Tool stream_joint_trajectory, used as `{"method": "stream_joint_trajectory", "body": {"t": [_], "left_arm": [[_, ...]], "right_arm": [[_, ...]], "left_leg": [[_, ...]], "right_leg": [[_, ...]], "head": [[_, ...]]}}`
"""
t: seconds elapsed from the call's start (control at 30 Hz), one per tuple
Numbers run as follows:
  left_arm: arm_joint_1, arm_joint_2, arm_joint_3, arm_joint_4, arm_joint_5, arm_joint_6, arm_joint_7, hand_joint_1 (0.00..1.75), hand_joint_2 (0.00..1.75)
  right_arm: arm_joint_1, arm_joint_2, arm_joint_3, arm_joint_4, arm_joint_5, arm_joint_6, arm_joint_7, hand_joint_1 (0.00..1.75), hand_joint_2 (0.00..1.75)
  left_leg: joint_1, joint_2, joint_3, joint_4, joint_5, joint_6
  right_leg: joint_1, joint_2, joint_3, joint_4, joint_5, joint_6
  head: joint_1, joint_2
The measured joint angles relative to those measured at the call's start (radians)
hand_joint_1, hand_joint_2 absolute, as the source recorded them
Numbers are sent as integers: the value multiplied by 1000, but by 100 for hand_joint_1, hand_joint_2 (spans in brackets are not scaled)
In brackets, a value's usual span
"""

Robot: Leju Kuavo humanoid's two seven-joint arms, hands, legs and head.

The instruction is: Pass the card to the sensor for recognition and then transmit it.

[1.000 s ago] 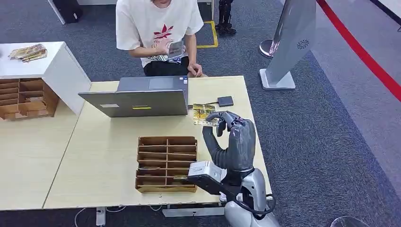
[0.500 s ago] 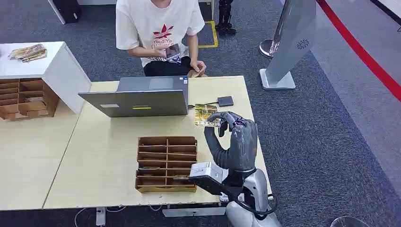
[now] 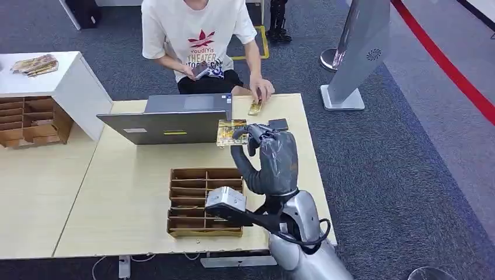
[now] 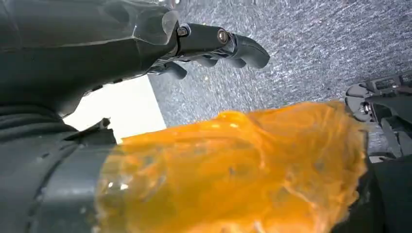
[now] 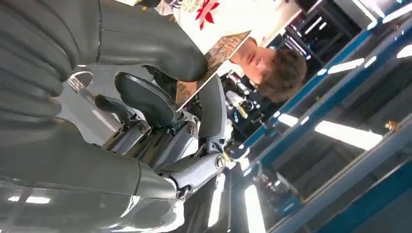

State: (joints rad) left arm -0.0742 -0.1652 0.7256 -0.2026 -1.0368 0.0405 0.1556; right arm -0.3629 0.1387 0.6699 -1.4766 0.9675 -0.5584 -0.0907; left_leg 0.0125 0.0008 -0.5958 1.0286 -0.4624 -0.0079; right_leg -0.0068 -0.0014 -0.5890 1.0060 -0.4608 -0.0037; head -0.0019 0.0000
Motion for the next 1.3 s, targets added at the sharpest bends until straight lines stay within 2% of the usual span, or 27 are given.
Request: {"method": "stream_joint_trajectory", "body": {"t": [0.2,0.4,0.6,0.83,0.87,0.93,0.97,1.03,1.07,1.17,1.3], "left_arm": [[-29,-3,-24,0,-53,-20,29,0,0],[-50,-8,-70,0,-86,-34,44,0,0],[-64,-10,-110,0,-107,-48,51,0,0],[-75,-12,-134,0,-115,-55,60,0,0],[-75,-13,-134,0,-115,-55,60,0,0],[-75,-14,-139,0,-115,-56,60,0,0],[-75,-14,-143,0,-115,-56,60,0,0],[-76,-16,-148,0,-115,-57,61,0,0],[-77,-16,-150,0,-115,-58,62,0,0],[-80,-18,-153,0,-108,-61,66,0,0],[-81,-19,-157,0,-92,-60,70,0,0]], "right_arm": [[-185,47,-1,192,76,64,100,175,175],[-372,85,-32,448,166,76,154,175,175],[-495,113,-53,653,237,101,225,175,175],[-580,134,-79,821,265,106,269,175,175],[-586,135,-80,833,267,107,273,164,175],[-591,136,-84,855,268,107,280,24,175],[-598,138,-88,870,269,108,282,0,175],[-607,142,-98,898,269,111,289,0,175],[-610,144,-100,905,268,120,288,0,0],[-613,153,-116,927,231,153,256,0,0],[-593,179,-168,911,62,164,111,0,0]], "left_leg": [[0,0,0,0,1,0],[0,0,0,0,1,0],[0,0,0,1,1,0],[0,0,0,0,1,0],[0,0,0,0,1,0],[0,0,0,0,1,0],[0,0,0,1,1,0],[0,0,0,1,1,0],[0,0,0,1,1,0],[0,0,0,1,1,0],[0,0,0,0,1,0]], "right_leg": [[0,0,0,0,1,0],[0,0,0,0,1,0],[0,0,0,0,1,0],[0,0,0,0,1,0],[0,0,0,0,1,0],[0,0,0,0,1,0],[0,0,0,0,1,0],[0,0,0,0,1,0],[0,0,0,0,1,0],[0,0,-1,0,1,0],[0,0,-1,0,1,0]], "head": [[0,0],[0,0],[0,0],[0,0],[0,0],[0,0],[0,0],[0,0],[0,0],[0,0],[0,0]]}}
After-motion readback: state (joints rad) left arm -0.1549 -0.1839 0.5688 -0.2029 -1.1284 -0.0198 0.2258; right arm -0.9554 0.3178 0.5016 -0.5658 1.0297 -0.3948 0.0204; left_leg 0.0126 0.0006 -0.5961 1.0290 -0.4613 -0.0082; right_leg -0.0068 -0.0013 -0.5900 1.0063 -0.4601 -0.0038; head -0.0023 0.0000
